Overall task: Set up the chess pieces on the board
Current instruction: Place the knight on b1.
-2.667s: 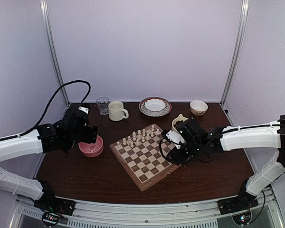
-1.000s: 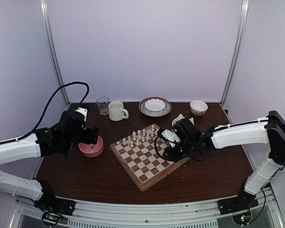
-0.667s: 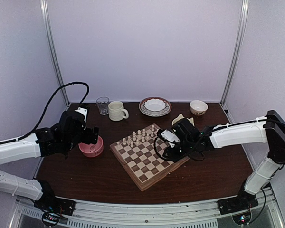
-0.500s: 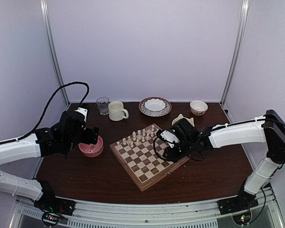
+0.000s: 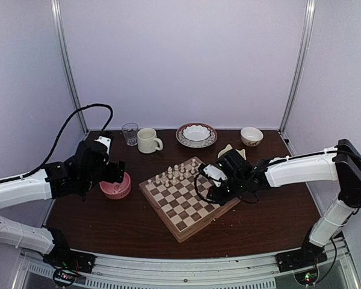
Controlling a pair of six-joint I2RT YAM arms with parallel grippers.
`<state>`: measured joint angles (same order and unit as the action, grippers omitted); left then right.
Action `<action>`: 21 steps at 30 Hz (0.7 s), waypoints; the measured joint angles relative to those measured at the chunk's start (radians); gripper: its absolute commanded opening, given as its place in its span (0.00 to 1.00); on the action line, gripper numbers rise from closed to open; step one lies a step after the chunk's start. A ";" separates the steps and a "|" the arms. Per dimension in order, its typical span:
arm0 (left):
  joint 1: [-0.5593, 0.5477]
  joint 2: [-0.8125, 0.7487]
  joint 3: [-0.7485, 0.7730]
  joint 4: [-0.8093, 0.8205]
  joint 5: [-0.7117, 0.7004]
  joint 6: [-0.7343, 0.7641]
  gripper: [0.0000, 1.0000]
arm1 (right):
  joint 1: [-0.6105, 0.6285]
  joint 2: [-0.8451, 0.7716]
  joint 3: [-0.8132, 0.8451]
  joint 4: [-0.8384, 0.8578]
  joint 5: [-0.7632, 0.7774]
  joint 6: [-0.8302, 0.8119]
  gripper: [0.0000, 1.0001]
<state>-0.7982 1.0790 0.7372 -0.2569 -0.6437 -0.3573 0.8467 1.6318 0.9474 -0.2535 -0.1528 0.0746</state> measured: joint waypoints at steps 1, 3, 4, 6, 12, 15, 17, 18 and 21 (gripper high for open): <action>0.000 0.000 0.000 0.000 0.000 0.000 0.98 | 0.000 -0.003 0.000 -0.004 0.000 0.000 0.10; 0.000 0.000 0.000 0.000 -0.001 0.000 0.98 | 0.000 -0.009 0.014 -0.022 0.000 -0.002 0.10; 0.000 0.001 0.000 0.000 -0.002 0.000 0.98 | 0.000 -0.009 0.026 -0.027 0.000 -0.003 0.10; 0.000 0.004 0.000 0.000 -0.004 0.000 0.98 | 0.000 -0.009 0.058 -0.039 0.000 -0.008 0.10; 0.000 0.007 0.000 -0.001 -0.004 0.000 0.97 | 0.000 -0.005 0.169 -0.065 0.008 -0.024 0.10; 0.000 0.007 0.000 -0.002 -0.004 0.000 0.98 | 0.000 0.025 0.240 -0.079 0.019 -0.028 0.11; 0.000 0.007 0.000 -0.002 -0.004 0.000 0.98 | -0.002 0.060 0.294 -0.091 0.024 -0.032 0.11; 0.000 0.007 0.000 -0.002 -0.004 0.000 0.98 | -0.002 0.087 0.329 -0.094 0.028 -0.037 0.11; 0.000 0.008 0.000 -0.002 -0.003 0.000 0.97 | -0.007 0.157 0.414 -0.105 0.037 -0.047 0.11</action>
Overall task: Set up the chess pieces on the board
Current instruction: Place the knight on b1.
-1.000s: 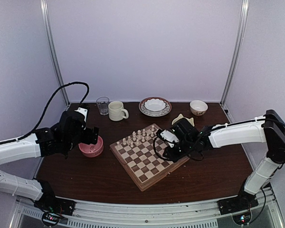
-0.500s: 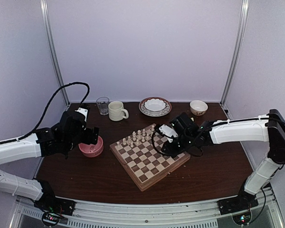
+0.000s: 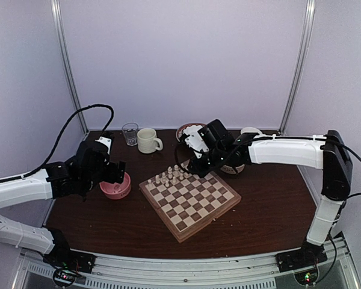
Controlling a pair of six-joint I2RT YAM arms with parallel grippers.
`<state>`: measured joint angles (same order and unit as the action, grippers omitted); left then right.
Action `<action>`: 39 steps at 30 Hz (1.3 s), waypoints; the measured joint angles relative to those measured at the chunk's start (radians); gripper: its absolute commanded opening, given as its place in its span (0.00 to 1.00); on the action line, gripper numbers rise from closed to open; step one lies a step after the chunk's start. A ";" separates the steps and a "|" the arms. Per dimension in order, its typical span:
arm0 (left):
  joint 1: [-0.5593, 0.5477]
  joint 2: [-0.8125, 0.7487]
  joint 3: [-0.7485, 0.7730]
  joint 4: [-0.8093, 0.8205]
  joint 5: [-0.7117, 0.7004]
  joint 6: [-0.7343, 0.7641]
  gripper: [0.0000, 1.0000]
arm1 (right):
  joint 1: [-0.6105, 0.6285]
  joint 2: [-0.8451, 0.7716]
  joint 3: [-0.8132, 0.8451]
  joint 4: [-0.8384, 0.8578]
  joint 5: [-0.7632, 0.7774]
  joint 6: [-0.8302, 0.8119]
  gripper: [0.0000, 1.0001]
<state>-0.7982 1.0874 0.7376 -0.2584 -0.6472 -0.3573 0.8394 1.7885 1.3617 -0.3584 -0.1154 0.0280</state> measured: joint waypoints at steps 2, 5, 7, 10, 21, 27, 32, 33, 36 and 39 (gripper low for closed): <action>0.000 0.001 0.000 0.000 0.000 0.000 0.98 | -0.005 0.047 0.055 -0.009 0.005 -0.003 0.10; 0.000 0.001 0.000 0.000 0.000 0.000 0.98 | -0.018 0.117 0.144 -0.032 0.011 -0.004 0.10; 0.000 0.001 0.000 0.000 0.000 0.000 0.98 | -0.028 0.159 0.193 -0.042 0.011 -0.004 0.10; 0.000 0.001 0.000 0.000 0.000 0.000 0.97 | -0.042 0.203 0.242 -0.050 0.011 -0.004 0.10; 0.000 0.001 0.000 0.000 0.000 0.000 0.98 | -0.085 0.294 0.304 -0.065 0.016 -0.019 0.10; 0.000 0.003 0.000 0.000 0.000 0.000 0.98 | -0.100 0.313 0.307 -0.066 0.017 -0.030 0.10; 0.000 0.010 0.000 0.000 0.000 0.000 0.97 | -0.107 0.336 0.328 -0.067 0.015 -0.033 0.10; 0.000 0.010 0.000 0.000 0.001 0.000 0.97 | -0.107 0.341 0.333 -0.068 0.015 -0.033 0.10; 0.000 0.012 0.000 0.000 0.001 0.000 0.98 | -0.108 0.348 0.342 -0.069 0.014 -0.033 0.10; 0.000 0.012 0.000 0.000 0.001 0.000 0.97 | -0.109 0.356 0.354 -0.072 0.014 -0.033 0.10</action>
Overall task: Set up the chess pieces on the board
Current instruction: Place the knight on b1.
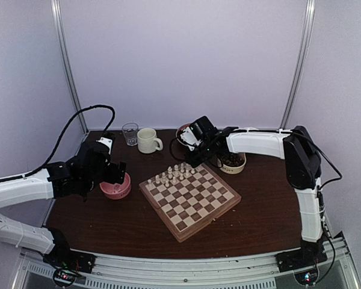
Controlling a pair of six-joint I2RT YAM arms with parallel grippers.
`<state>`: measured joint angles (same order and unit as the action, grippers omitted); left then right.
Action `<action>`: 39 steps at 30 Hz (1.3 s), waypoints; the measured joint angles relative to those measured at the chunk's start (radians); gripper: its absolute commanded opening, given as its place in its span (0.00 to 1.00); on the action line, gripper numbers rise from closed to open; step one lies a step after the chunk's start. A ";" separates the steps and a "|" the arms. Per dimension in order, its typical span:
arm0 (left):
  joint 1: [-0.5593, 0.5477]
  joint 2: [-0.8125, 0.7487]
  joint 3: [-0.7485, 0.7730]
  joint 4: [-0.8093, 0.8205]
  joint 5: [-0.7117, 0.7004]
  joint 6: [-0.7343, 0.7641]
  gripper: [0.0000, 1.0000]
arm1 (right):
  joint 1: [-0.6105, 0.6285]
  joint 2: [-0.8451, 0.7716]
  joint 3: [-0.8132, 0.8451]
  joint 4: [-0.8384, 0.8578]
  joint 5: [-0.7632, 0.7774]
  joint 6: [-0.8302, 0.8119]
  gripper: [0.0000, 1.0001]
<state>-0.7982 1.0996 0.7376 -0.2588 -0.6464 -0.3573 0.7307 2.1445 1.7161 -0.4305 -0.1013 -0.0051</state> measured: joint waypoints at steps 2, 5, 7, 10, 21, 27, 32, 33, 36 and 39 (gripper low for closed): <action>0.000 0.000 0.000 0.000 0.000 0.000 0.98 | -0.002 0.005 0.004 0.000 -0.003 0.000 0.10; 0.000 0.001 0.000 0.000 0.000 0.000 0.98 | -0.005 0.019 0.014 -0.001 -0.004 0.000 0.10; 0.000 0.002 0.000 0.000 0.000 0.000 0.98 | -0.006 0.030 0.018 0.000 -0.004 0.000 0.10; 0.000 0.002 0.000 0.000 0.000 0.000 0.97 | -0.009 0.048 0.025 -0.004 -0.005 -0.001 0.10; 0.000 0.002 0.000 0.000 0.000 0.000 0.98 | -0.018 0.076 0.049 -0.014 -0.009 -0.011 0.10; 0.000 0.003 0.000 0.000 0.000 0.000 0.98 | -0.021 0.080 0.057 -0.016 -0.014 -0.014 0.10; 0.000 0.008 0.000 0.000 0.000 0.000 0.98 | -0.022 0.089 0.065 -0.018 -0.018 -0.014 0.10; 0.000 0.008 0.000 0.000 0.001 0.000 0.98 | -0.022 0.089 0.065 -0.017 -0.019 -0.014 0.10; 0.000 0.008 0.000 0.000 0.001 0.000 0.98 | -0.023 0.089 0.066 -0.018 -0.025 -0.014 0.10; 0.000 0.008 0.000 0.000 0.001 0.000 0.98 | -0.023 0.090 0.066 -0.018 -0.029 -0.014 0.10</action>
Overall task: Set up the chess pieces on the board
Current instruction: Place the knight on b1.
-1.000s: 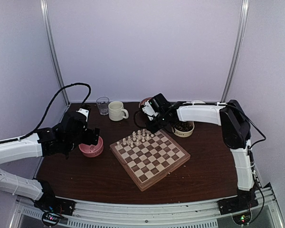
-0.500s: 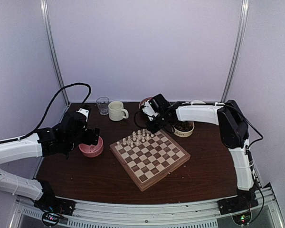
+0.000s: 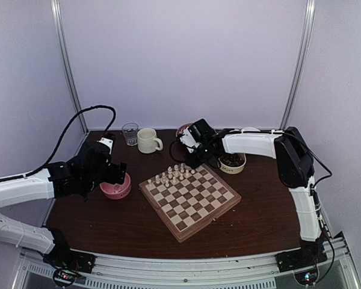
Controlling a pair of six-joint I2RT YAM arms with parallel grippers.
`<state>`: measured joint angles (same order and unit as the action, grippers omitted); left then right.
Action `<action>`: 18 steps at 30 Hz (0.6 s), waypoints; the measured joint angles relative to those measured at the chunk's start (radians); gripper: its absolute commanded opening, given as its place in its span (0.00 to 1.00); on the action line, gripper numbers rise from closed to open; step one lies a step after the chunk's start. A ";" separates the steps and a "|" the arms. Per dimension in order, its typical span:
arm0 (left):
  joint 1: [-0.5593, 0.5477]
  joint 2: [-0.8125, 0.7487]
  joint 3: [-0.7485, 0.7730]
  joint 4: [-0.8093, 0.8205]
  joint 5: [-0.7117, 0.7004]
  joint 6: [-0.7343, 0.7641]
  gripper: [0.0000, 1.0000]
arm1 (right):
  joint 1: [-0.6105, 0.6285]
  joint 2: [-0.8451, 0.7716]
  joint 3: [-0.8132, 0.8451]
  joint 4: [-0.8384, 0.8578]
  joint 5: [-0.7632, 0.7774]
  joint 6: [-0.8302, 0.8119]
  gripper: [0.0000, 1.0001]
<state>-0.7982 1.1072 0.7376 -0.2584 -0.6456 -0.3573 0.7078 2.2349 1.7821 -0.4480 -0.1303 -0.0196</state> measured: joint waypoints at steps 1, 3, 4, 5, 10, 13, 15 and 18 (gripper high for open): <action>0.000 0.000 0.000 0.000 0.000 0.000 0.98 | 0.000 0.001 0.002 0.000 -0.002 0.000 0.10; 0.000 0.000 0.000 0.000 0.000 0.000 0.98 | 0.000 0.005 0.007 0.000 -0.005 0.000 0.10; 0.000 0.000 0.000 0.000 0.000 0.000 0.98 | 0.000 0.006 0.010 0.000 -0.006 0.000 0.10; 0.000 0.000 0.000 0.000 0.000 0.000 0.98 | 0.000 0.009 0.013 0.000 -0.006 0.000 0.11; 0.000 0.000 0.000 0.000 0.000 0.000 0.97 | -0.001 0.010 0.014 0.000 -0.009 0.000 0.23; 0.000 0.000 0.000 0.000 0.001 0.000 0.98 | -0.001 0.010 0.014 -0.001 -0.009 -0.003 0.25; 0.000 0.000 0.000 0.000 0.002 0.000 0.98 | -0.001 0.010 0.014 -0.002 -0.009 -0.003 0.28; 0.000 0.000 0.000 0.000 0.003 0.000 0.98 | -0.001 0.010 0.018 -0.012 -0.009 -0.002 0.29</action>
<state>-0.7982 1.1072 0.7376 -0.2584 -0.6430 -0.3573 0.7067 2.2448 1.8004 -0.4603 -0.1390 -0.0212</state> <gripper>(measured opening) 0.976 0.277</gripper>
